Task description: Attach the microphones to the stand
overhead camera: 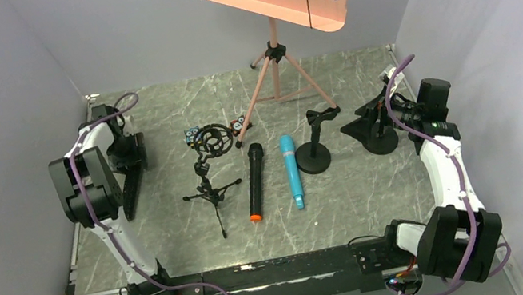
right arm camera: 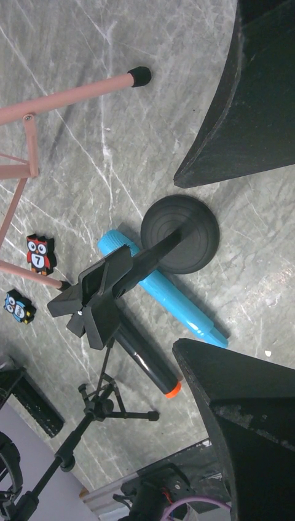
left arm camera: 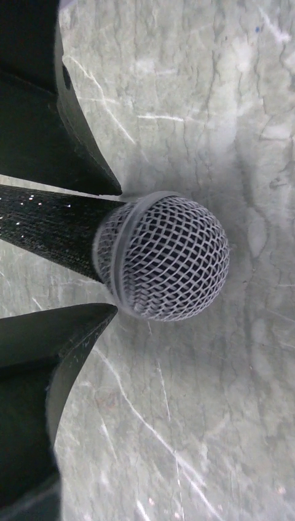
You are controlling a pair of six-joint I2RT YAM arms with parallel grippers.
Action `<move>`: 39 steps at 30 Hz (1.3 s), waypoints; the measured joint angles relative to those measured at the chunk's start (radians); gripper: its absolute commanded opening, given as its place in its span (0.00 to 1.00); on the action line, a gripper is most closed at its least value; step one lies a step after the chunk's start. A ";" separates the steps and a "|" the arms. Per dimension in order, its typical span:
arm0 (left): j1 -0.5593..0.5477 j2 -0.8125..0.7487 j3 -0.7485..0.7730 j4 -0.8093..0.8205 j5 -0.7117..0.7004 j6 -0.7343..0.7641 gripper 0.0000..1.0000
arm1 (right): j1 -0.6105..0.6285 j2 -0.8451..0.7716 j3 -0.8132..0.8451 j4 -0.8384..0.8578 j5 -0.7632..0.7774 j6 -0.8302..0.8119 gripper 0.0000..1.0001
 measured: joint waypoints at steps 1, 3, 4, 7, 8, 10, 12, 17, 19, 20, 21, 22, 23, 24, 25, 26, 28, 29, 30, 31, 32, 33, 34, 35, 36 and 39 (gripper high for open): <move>0.000 0.008 0.002 -0.002 0.000 0.002 0.67 | 0.000 0.000 0.000 0.000 0.000 0.000 1.00; 0.000 0.033 0.011 -0.013 -0.002 0.010 0.67 | 0.000 0.000 0.001 0.000 0.000 0.000 1.00; 0.000 0.040 0.024 -0.025 0.000 0.010 0.66 | 0.000 0.000 0.002 0.000 0.000 0.000 1.00; 0.000 0.049 0.037 -0.033 -0.003 0.013 0.61 | 0.002 0.000 0.004 -0.002 0.000 -0.001 1.00; 0.000 0.049 0.037 -0.034 -0.008 0.014 0.60 | 0.002 0.000 0.005 -0.003 0.000 -0.001 1.00; 0.000 0.050 0.037 -0.035 -0.012 0.015 0.54 | 0.002 0.000 0.005 -0.004 0.000 -0.001 1.00; 0.000 0.050 0.037 -0.039 -0.013 0.014 0.47 | 0.002 0.000 0.005 -0.006 0.000 -0.001 1.00; -0.005 0.050 0.037 -0.047 -0.025 0.017 0.08 | 0.003 0.000 0.005 -0.007 0.000 -0.001 1.00; -0.007 0.048 0.037 -0.047 -0.027 0.014 0.00 | 0.003 0.000 0.005 -0.007 0.000 -0.001 1.00; -0.008 0.047 0.036 -0.046 -0.027 0.011 0.00 | 0.003 0.000 0.005 -0.008 0.000 -0.002 1.00; -0.009 0.044 0.035 -0.046 -0.027 0.012 0.00 | 0.003 0.000 0.005 -0.008 0.001 -0.001 1.00; -0.010 0.038 0.032 -0.046 -0.027 0.011 0.00 | 0.003 0.000 0.005 -0.008 0.000 -0.002 1.00; -0.010 0.028 0.030 -0.048 -0.024 0.010 0.00 | 0.003 0.000 0.005 -0.008 0.000 -0.001 1.00; -0.010 0.016 0.029 -0.047 -0.021 0.010 0.00 | 0.003 0.000 0.005 -0.008 0.000 -0.002 1.00; -0.010 -0.001 0.028 -0.045 -0.018 0.009 0.00 | 0.003 0.000 0.005 -0.008 0.000 -0.001 1.00; -0.011 -0.031 0.024 -0.040 -0.014 0.008 0.00 | 0.003 0.000 0.005 -0.008 0.000 -0.001 1.00; -0.011 -0.095 0.014 -0.028 0.002 0.005 0.00 | 0.003 0.000 0.005 -0.008 0.000 -0.001 1.00; -0.011 -0.139 0.010 -0.016 0.014 0.000 0.00 | 0.003 0.000 0.005 -0.008 0.000 -0.001 1.00; -0.011 -0.192 0.003 0.000 0.031 -0.008 0.00 | 0.003 0.000 0.006 -0.008 0.000 -0.001 1.00; -0.011 -0.229 -0.002 0.016 0.045 -0.011 0.00 | 0.003 0.000 0.005 -0.008 0.001 -0.001 1.00; -0.011 -0.275 -0.009 0.036 0.063 -0.015 0.00 | 0.003 0.000 0.005 -0.008 0.001 -0.002 1.00; -0.012 -0.333 -0.023 0.068 0.087 -0.021 0.00 | 0.003 0.000 0.005 -0.008 0.001 -0.001 1.00; -0.012 -0.374 -0.033 0.089 0.106 -0.028 0.00 | 0.003 0.000 0.005 -0.008 0.001 -0.001 1.00; -0.013 -0.421 -0.046 0.117 0.127 -0.035 0.00 | 0.003 0.000 0.006 -0.008 0.001 -0.002 1.00; -0.013 -0.476 -0.069 0.154 0.153 -0.048 0.00 | 0.003 0.000 0.005 -0.008 0.001 -0.002 1.00; -0.014 -0.622 -0.130 0.241 0.231 -0.087 0.00 | 0.003 0.000 0.005 -0.008 0.001 -0.001 1.00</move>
